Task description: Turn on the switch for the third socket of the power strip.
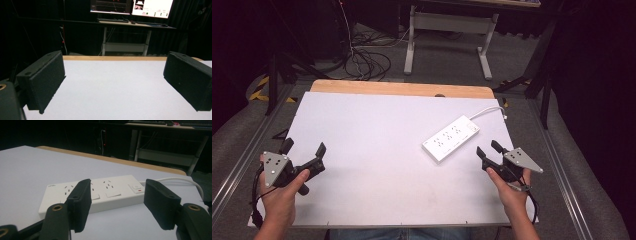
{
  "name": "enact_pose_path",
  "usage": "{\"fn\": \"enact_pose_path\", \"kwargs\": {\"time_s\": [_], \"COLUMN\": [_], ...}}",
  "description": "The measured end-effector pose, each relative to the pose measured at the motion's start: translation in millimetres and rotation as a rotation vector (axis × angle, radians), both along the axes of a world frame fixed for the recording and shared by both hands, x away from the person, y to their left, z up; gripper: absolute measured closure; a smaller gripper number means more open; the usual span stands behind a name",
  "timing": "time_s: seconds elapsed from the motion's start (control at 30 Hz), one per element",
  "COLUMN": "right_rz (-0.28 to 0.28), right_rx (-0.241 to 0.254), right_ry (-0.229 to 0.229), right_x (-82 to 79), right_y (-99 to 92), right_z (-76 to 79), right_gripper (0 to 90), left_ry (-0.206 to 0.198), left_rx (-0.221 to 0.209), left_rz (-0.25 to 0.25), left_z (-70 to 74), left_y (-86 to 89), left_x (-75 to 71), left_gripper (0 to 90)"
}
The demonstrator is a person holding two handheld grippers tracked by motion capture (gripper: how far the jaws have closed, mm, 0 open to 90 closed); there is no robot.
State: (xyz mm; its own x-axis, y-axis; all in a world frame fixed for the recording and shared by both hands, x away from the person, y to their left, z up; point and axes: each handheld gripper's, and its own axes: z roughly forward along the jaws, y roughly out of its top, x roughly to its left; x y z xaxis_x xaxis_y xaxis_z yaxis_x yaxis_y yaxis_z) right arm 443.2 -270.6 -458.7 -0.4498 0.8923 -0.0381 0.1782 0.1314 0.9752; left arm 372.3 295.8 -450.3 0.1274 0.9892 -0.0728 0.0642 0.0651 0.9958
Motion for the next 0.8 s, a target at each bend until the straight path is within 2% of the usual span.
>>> {"fn": "enact_pose_path", "kwargs": {"time_s": [0.57,0.6,0.7,0.73,0.8], "right_rz": [0.027,0.030,0.033,0.040,0.046], "right_rx": [-0.001,-0.001,-0.001,0.002,-0.004], "right_ry": [-0.016,-0.018,-0.019,-0.016,-0.015], "right_x": [-1.2,-1.5,-2.1,-2.6,-2.9], "right_y": [0.0,-0.3,-0.4,-0.1,0.2], "right_z": [1.5,2.0,2.7,3.5,4.2], "right_gripper": [58.4,62.7,66.4,71.3,74.6], "left_ry": [0.002,0.001,0.001,0.001,0.002], "left_rx": [0.002,0.001,0.001,0.001,0.002], "left_rz": [-0.003,-0.004,-0.002,-0.002,-0.003], "left_z": [-0.2,-0.2,-0.2,-0.2,-0.2], "left_y": [-0.4,-0.5,-0.5,-0.5,-0.2], "left_x": [0.1,0.1,0.0,0.0,0.1], "left_gripper": [4.1,4.2,4.1,4.1,4.1]}}
